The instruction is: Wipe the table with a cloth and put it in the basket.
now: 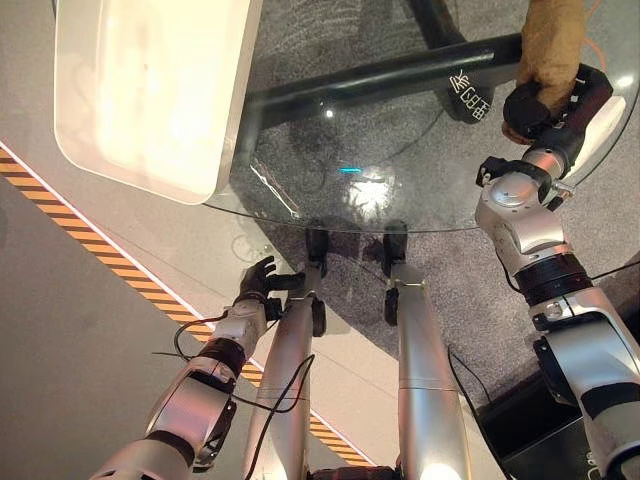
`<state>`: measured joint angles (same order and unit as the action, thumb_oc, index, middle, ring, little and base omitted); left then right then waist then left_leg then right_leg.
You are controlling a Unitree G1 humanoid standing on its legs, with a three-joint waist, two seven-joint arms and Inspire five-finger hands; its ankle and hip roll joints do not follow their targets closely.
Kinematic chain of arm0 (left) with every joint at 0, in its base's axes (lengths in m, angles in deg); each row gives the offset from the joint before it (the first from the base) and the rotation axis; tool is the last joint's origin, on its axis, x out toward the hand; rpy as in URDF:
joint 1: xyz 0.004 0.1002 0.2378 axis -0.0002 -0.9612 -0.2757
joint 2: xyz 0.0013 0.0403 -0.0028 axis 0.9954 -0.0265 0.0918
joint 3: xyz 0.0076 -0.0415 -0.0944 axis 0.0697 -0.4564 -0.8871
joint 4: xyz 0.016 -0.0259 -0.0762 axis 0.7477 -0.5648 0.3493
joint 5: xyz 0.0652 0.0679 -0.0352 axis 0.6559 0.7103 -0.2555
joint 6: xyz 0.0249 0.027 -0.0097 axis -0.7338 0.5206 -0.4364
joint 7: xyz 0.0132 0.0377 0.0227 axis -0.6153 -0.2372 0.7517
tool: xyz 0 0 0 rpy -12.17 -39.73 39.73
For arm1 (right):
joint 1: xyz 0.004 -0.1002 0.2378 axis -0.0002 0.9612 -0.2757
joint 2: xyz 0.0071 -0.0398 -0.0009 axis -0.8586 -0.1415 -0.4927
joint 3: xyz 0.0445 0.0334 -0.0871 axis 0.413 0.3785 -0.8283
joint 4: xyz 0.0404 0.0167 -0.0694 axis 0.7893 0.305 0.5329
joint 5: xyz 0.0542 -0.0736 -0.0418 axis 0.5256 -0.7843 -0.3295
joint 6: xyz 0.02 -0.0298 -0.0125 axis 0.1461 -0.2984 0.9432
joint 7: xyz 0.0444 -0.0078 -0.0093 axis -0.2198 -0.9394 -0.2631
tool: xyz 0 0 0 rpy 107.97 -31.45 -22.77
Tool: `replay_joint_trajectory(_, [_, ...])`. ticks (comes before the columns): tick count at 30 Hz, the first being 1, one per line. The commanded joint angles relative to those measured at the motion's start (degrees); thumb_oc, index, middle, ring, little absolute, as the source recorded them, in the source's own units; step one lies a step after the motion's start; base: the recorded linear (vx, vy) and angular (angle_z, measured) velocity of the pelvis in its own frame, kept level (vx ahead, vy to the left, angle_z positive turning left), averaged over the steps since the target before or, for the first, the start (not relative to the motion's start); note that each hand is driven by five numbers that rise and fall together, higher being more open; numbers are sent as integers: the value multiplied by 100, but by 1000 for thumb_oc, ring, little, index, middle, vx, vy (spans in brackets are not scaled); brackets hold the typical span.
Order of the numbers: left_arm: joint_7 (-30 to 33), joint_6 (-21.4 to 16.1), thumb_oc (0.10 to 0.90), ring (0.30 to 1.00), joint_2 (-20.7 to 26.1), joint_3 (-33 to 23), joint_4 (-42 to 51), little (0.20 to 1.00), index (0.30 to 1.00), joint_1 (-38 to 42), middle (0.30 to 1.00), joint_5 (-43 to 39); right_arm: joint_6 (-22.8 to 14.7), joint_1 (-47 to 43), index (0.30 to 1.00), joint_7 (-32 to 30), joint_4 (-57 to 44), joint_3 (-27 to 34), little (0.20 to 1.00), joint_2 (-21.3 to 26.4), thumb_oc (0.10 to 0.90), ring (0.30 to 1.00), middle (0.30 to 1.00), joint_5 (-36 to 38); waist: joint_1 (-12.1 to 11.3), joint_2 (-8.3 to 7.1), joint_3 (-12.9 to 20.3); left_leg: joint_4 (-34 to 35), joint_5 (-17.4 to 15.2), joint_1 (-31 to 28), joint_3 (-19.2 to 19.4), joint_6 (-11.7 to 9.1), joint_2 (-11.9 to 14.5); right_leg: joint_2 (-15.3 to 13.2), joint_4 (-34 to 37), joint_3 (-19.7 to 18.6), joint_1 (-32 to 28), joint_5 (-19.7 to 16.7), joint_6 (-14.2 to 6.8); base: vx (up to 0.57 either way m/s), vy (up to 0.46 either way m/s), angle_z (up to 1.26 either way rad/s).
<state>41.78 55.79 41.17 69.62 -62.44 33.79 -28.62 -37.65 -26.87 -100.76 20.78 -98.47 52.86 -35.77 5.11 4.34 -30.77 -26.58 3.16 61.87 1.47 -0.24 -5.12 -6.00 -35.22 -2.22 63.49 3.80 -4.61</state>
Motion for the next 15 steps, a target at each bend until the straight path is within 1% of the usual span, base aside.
replay_joint_trajectory(1, [162,166,800,900,-144,-106,-84,900,900,-292,900,-12,139,-38,300,1171,-804,-203,200,544,100,300,300,-717,42,415,97,144,-390,-165,-2,74,63,131,541,-176,107,-334,-246,0,0,0])
replay_joint_trajectory(2, [163,177,800,900,-140,-110,-64,900,900,-291,900,-2,178,-40,300,1299,-885,-250,200,539,100,300,300,-786,43,415,97,150,-386,-166,-5,72,60,130,545,-176,106,-334,-247,0,0,0])
replay_joint_trajectory(4, [187,215,800,900,-153,-132,11,900,900,-306,900,61,437,-59,300,2062,-1132,-481,200,499,100,300,300,-1097,33,412,97,153,-371,-157,-8,63,58,126,538,-167,117,-327,-244,0,0,0])
replay_joint_trajectory(5, [187,225,800,900,-148,-132,26,900,900,-308,900,70,475,-58,300,2151,-1178,-537,200,480,100,300,300,-1133,30,413,97,150,-367,-154,-8,61,60,123,532,-163,120,-325,-242,0,0,0])
replay_joint_trajectory(6, [178,240,800,900,-134,-137,53,900,900,-315,900,98,607,-47,300,2530,-1308,-707,200,417,100,300,300,-1195,17,412,97,148,-356,-149,-12,52,64,116,523,-154,121,-320,-237,0,0,0])
replay_joint_trajectory(8, [162,212,800,900,-131,-149,88,900,900,-358,900,145,711,2,300,2839,-1476,-911,200,344,100,300,300,-1200,4,415,97,173,-335,-161,-16,50,66,115,536,-142,105,-310,-223,-8,-16,-2])
replay_joint_trajectory(12, [158,63,800,900,-150,-94,165,900,900,-494,900,161,889,143,300,3166,-1720,-1286,200,202,100,300,300,-1045,-17,445,97,189,-302,-148,-25,31,68,114,510,-133,122,-284,-194,0,0,0])
replay_joint_trajectory(15, [180,-83,800,900,-158,-58,252,900,900,-623,900,145,1000,257,300,3432,-1803,-1443,200,135,100,300,300,-1149,-41,465,97,190,-282,-122,-38,35,53,121,481,-123,150,-276,-184,0,0,0])
